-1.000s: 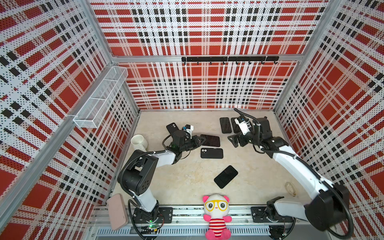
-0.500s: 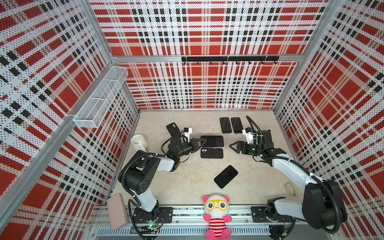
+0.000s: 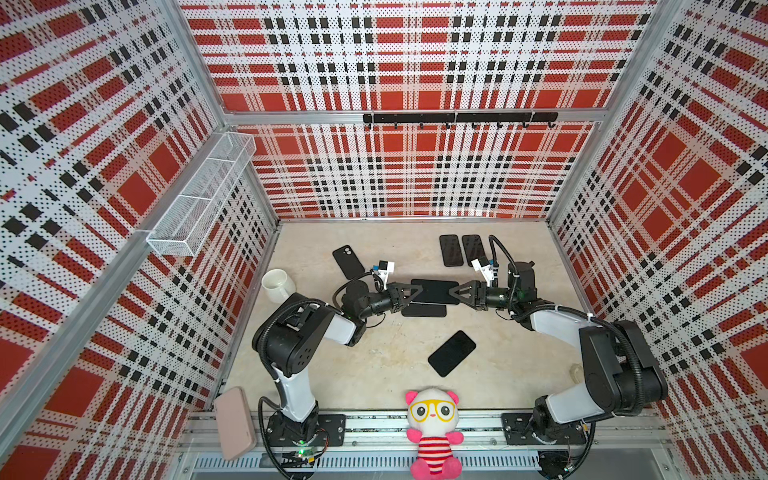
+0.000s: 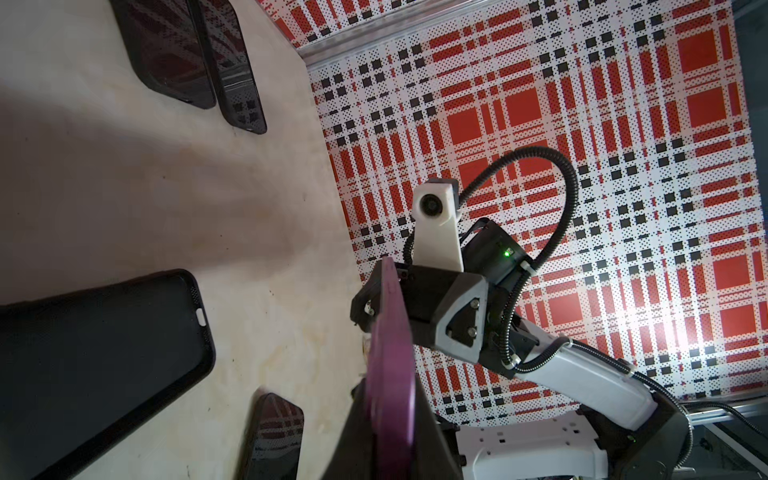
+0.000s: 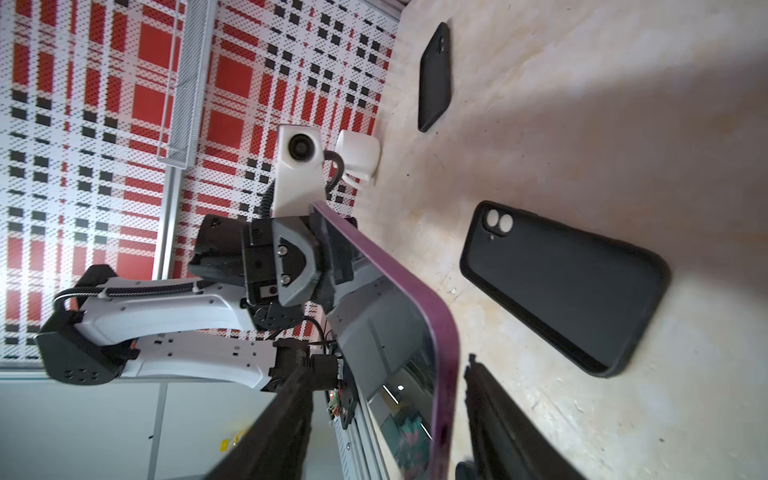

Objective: Put the phone into the phone case

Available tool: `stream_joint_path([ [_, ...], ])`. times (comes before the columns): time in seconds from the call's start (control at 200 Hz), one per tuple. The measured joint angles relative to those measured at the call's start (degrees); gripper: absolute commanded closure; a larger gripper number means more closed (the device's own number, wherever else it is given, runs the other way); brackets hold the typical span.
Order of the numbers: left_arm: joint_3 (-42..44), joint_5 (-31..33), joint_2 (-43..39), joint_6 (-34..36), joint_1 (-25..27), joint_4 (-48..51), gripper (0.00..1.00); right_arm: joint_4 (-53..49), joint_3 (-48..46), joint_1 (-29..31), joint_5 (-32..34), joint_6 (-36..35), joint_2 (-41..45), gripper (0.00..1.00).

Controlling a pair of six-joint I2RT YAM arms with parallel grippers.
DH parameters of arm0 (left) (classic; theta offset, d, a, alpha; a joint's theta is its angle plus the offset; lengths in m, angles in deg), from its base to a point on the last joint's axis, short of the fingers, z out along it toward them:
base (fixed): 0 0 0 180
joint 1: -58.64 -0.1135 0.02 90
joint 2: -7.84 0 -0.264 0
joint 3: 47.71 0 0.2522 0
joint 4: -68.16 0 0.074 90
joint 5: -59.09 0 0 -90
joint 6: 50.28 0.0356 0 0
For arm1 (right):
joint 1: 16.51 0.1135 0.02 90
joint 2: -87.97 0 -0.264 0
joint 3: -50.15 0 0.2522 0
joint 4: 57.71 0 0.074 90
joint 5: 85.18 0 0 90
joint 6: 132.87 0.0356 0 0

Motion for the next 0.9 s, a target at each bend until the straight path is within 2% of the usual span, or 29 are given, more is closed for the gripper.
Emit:
stream_joint_path([
  [0.215,-1.51,-0.7,1.07,-0.61,0.0,-1.05,1.0,2.82,-0.35,-0.02,-2.91,1.6,-0.61,0.51],
  [0.516,-2.38,-2.36,3.43,-0.72,0.07,-2.69,1.0,-3.54,0.09,-0.02,-3.69,-2.75,-0.59,0.64],
  [0.731,-2.99,-3.1,4.72,-0.72,0.07,-4.02,1.0,-5.77,0.66,-0.68,-3.85,-4.17,-0.46,0.64],
  [0.897,-3.82,-3.85,4.87,-0.72,0.31,-4.63,1.0,-4.11,0.59,-2.08,-5.31,-2.58,0.87,0.62],
])
